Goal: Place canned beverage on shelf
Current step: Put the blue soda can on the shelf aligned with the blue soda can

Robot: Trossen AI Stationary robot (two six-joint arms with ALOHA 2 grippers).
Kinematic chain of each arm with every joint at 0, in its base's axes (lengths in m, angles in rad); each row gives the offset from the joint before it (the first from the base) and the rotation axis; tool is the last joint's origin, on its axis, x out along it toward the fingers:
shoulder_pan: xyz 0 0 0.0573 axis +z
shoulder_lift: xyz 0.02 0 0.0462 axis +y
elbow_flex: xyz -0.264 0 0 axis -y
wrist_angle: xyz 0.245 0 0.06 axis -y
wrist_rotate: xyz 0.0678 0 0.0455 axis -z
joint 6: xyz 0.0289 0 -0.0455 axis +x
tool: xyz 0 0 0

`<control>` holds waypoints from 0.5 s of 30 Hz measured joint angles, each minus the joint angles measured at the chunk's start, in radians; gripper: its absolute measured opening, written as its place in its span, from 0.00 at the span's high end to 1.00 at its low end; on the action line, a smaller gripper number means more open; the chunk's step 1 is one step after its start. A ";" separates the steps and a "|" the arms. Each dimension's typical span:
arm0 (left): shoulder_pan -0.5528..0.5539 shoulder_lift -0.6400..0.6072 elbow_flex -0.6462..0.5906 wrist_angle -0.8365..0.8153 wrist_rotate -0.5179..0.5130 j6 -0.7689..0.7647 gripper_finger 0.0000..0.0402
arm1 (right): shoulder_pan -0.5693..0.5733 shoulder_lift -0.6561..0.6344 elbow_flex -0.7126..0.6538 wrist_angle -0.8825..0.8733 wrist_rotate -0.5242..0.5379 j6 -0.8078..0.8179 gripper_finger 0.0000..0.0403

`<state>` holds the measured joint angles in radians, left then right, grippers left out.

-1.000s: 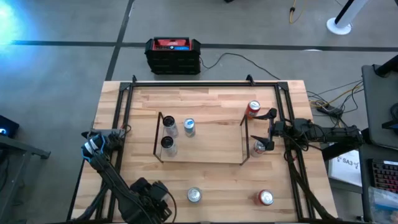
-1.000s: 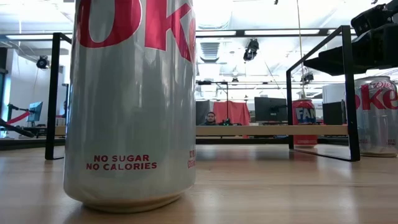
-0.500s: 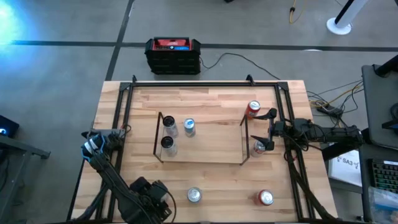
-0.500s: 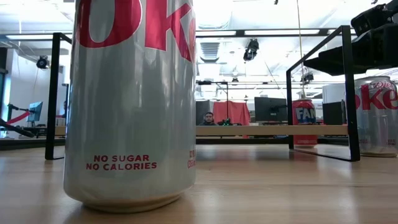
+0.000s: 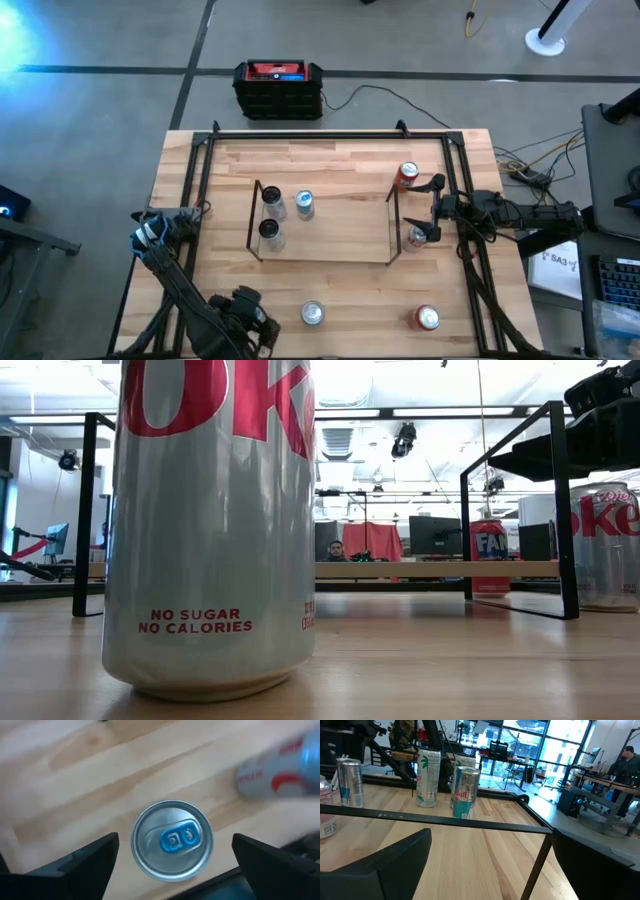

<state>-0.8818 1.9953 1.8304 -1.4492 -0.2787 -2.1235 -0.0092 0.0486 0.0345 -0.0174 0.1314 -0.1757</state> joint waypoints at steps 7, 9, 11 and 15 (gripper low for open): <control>0.015 -0.001 0.044 -0.009 0.092 -0.386 0.02 | 0.000 0.000 0.000 0.000 0.000 0.000 0.01; 0.029 -0.001 0.047 -0.009 0.169 -0.473 0.01 | 0.000 0.000 0.000 0.000 0.000 0.000 0.01; 0.043 -0.001 0.047 -0.008 0.234 -0.534 0.01 | 0.000 0.000 0.000 0.000 0.000 0.000 0.01; 0.054 -0.001 0.047 -0.007 0.221 -0.549 0.01 | 0.000 0.000 0.000 0.000 0.000 0.000 0.01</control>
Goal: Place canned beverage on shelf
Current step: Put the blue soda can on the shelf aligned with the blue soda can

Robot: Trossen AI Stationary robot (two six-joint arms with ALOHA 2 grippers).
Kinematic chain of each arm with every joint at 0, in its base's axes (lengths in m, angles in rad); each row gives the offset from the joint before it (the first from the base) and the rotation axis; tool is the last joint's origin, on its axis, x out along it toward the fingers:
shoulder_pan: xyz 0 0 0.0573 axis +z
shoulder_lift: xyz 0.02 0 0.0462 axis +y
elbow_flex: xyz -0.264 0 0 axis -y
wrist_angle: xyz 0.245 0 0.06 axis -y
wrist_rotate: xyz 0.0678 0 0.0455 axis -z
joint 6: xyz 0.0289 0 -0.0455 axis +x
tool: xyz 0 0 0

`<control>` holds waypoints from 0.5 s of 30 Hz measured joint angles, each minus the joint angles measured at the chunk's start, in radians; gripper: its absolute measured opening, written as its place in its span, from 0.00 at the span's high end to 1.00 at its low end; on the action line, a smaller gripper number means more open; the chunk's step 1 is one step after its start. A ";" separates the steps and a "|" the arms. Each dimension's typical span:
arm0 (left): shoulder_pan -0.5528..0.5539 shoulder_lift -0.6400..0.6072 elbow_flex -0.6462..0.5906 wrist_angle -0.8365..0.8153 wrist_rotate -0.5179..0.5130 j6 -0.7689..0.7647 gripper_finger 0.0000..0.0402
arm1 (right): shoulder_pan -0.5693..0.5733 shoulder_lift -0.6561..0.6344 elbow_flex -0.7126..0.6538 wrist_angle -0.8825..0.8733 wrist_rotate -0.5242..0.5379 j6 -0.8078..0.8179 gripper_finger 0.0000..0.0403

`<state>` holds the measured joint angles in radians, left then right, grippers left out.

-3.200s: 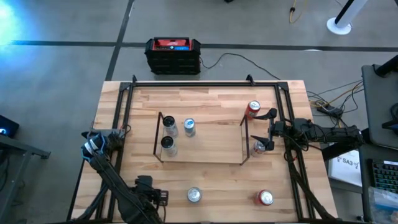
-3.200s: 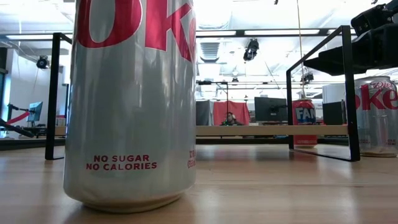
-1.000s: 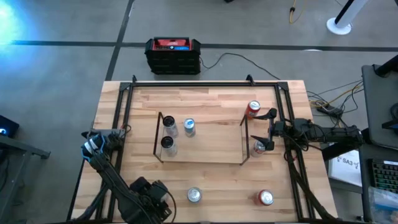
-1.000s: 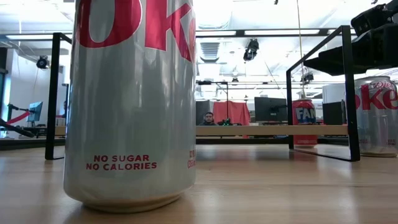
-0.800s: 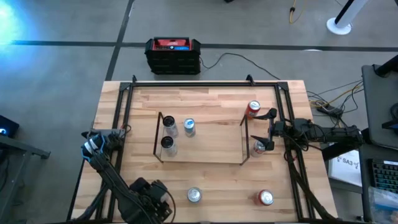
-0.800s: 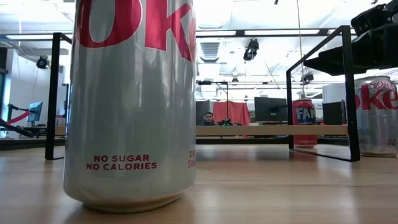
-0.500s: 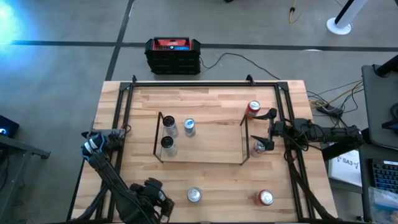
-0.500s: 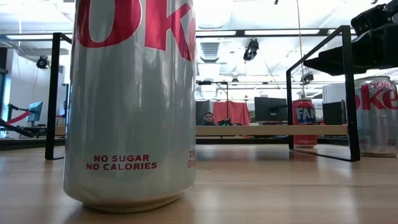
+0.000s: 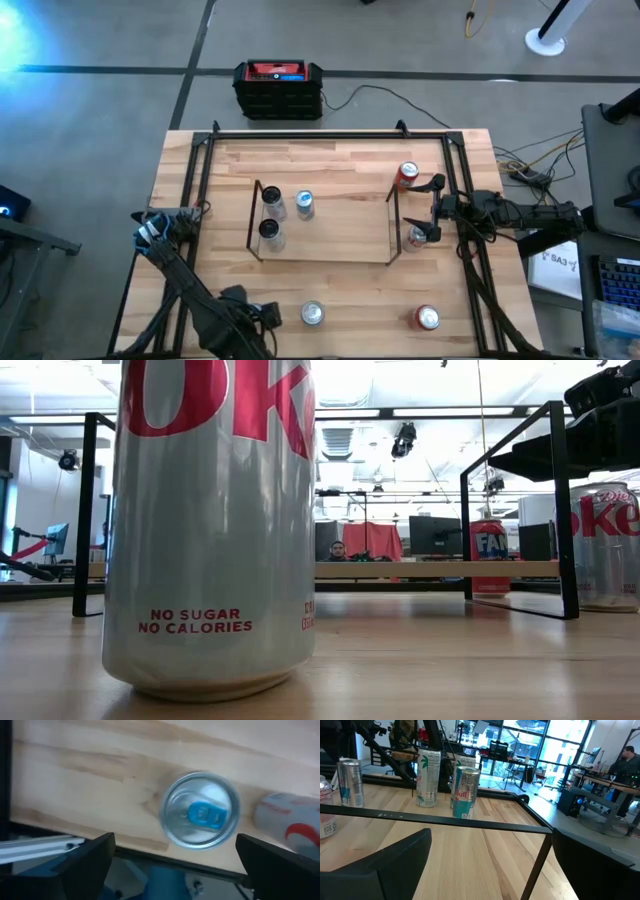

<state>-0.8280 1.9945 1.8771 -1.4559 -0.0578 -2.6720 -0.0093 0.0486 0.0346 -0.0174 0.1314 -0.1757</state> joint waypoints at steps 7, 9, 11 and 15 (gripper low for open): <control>0.023 0.000 -0.004 0.001 -0.047 -0.017 0.01 | 0.000 0.000 0.000 0.000 0.000 0.000 0.01; 0.031 0.000 -0.012 0.001 -0.046 -0.019 0.01 | 0.000 0.000 0.000 0.000 0.000 0.000 0.01; 0.038 0.000 -0.025 0.002 -0.039 -0.020 0.01 | 0.000 0.000 0.000 0.000 0.000 0.000 0.01; 0.044 0.000 -0.057 0.010 -0.022 -0.035 0.01 | 0.000 0.000 0.000 0.000 0.000 0.000 0.01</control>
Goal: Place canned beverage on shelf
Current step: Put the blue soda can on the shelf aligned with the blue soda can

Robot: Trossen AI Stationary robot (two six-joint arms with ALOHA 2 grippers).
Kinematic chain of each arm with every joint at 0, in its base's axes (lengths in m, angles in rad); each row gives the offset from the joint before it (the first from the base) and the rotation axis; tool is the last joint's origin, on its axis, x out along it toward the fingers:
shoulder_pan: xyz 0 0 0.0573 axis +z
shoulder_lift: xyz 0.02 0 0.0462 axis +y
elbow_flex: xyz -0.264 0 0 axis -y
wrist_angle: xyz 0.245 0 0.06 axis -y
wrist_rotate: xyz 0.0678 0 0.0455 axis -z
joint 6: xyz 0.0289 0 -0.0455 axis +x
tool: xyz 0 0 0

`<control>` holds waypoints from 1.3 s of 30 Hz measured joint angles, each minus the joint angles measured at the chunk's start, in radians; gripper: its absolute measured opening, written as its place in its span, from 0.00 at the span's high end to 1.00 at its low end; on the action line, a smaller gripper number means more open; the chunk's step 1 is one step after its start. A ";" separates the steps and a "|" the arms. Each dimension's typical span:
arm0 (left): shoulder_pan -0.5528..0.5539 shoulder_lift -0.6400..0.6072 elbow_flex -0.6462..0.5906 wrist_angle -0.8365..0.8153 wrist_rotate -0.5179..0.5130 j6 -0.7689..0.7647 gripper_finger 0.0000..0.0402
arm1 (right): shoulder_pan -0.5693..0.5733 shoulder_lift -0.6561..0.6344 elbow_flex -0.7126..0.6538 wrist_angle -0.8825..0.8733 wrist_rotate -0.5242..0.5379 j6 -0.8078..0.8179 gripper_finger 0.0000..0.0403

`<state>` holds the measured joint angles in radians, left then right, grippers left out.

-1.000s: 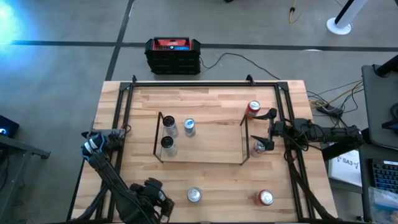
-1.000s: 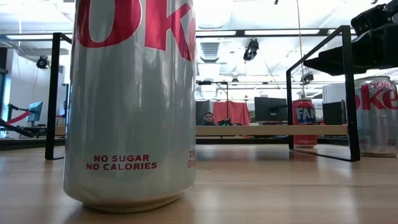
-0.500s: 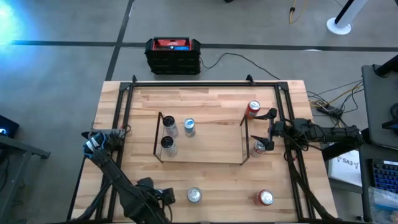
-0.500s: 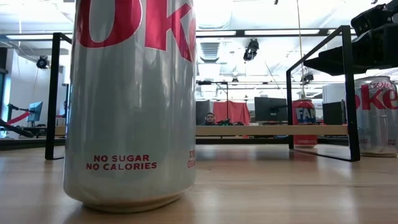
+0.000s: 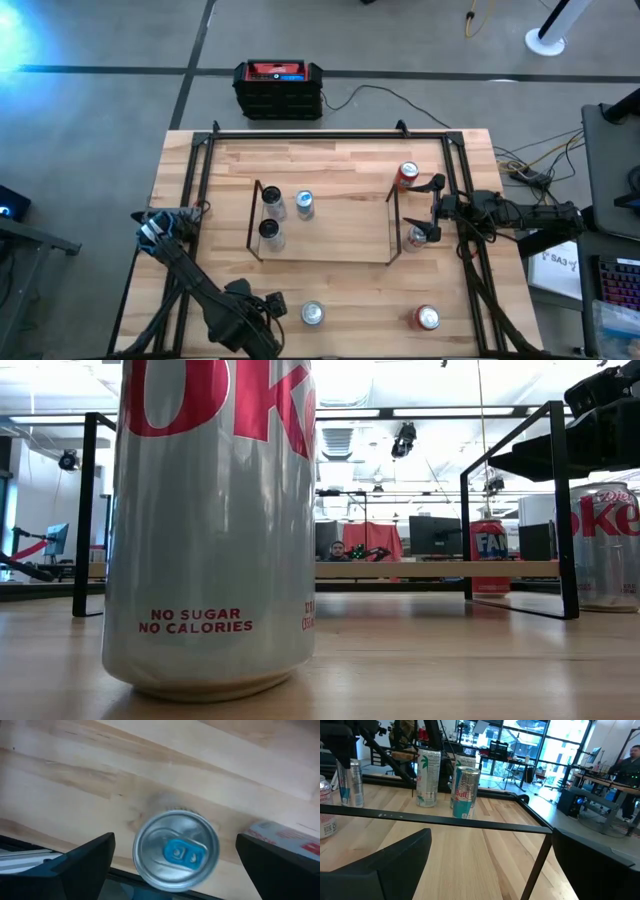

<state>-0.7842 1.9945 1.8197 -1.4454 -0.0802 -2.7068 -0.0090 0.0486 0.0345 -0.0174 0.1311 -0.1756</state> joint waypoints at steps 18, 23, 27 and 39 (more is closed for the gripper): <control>0.001 0.001 -0.074 0.067 -0.013 0.040 0.37 | 0.000 0.000 0.000 0.000 0.000 0.000 0.01; 0.002 0.001 -0.074 0.073 -0.013 0.054 0.46 | 0.000 0.000 0.000 0.000 0.000 0.000 0.01; 0.002 0.001 -0.071 0.081 -0.014 0.079 0.46 | 0.000 0.000 0.000 0.000 0.000 0.000 0.01; 0.058 0.002 0.036 -0.014 -0.021 0.285 0.46 | 0.000 0.000 0.000 0.000 0.000 0.000 0.01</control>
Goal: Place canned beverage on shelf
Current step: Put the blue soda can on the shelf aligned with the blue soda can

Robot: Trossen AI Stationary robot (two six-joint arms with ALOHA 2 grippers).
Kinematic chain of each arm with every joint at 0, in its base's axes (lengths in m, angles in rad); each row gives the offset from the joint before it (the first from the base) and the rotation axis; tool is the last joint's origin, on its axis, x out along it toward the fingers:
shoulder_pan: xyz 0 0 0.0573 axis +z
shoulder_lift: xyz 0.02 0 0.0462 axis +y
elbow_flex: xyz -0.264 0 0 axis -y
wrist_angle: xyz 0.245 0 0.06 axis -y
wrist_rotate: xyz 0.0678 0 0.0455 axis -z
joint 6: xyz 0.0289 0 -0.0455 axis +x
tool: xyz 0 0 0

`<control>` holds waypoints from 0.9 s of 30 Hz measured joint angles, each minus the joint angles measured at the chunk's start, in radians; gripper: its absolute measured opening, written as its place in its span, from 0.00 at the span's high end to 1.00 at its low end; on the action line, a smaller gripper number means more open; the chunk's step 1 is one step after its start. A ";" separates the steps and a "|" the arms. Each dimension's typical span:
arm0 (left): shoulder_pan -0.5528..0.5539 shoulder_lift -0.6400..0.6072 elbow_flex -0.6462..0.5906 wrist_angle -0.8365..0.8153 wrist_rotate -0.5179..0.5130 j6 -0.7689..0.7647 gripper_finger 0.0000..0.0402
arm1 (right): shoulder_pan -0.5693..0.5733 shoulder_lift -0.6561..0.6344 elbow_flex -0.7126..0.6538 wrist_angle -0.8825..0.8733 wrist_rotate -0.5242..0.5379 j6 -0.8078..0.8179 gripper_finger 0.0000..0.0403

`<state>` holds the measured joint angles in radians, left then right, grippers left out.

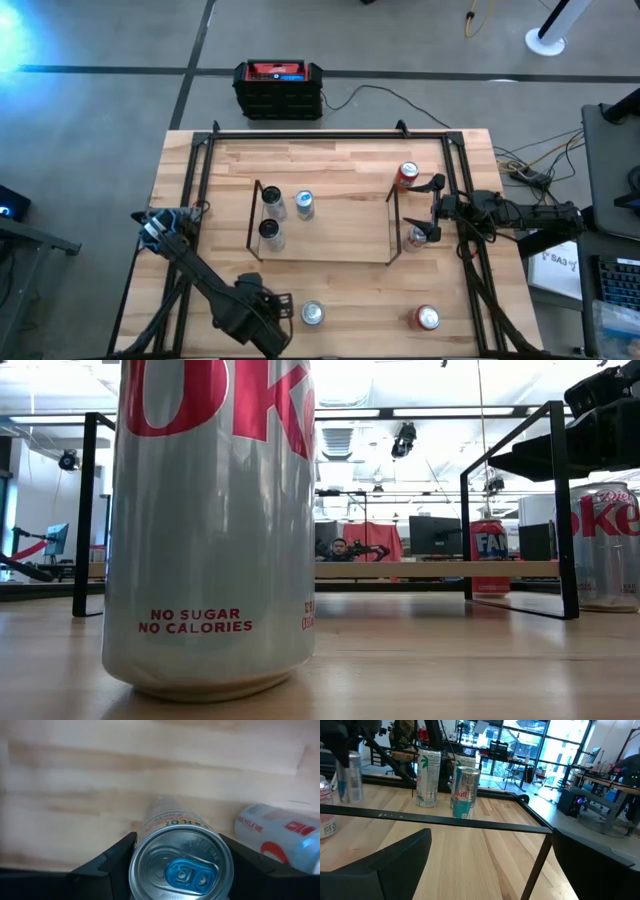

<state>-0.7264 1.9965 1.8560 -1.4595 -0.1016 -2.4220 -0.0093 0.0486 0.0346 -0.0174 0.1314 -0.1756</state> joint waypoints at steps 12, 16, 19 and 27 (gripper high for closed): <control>0.107 0.000 0.130 -0.103 -0.127 0.385 0.46 | 0.000 0.000 0.000 0.000 0.000 0.000 0.01; 0.152 0.000 0.145 -0.108 -0.128 0.487 0.44 | 0.000 0.000 0.000 0.000 0.000 0.000 0.01; 0.189 -0.001 0.146 -0.102 -0.128 0.556 0.43 | 0.000 0.000 0.000 0.000 0.000 0.000 0.01; 0.273 -0.001 0.146 -0.044 -0.127 0.705 0.43 | 0.000 0.000 0.000 0.000 0.000 0.000 0.01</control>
<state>-0.4531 1.9957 2.0022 -1.5037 -0.2283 -1.7165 -0.0093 0.0486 0.0345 -0.0174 0.1314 -0.1754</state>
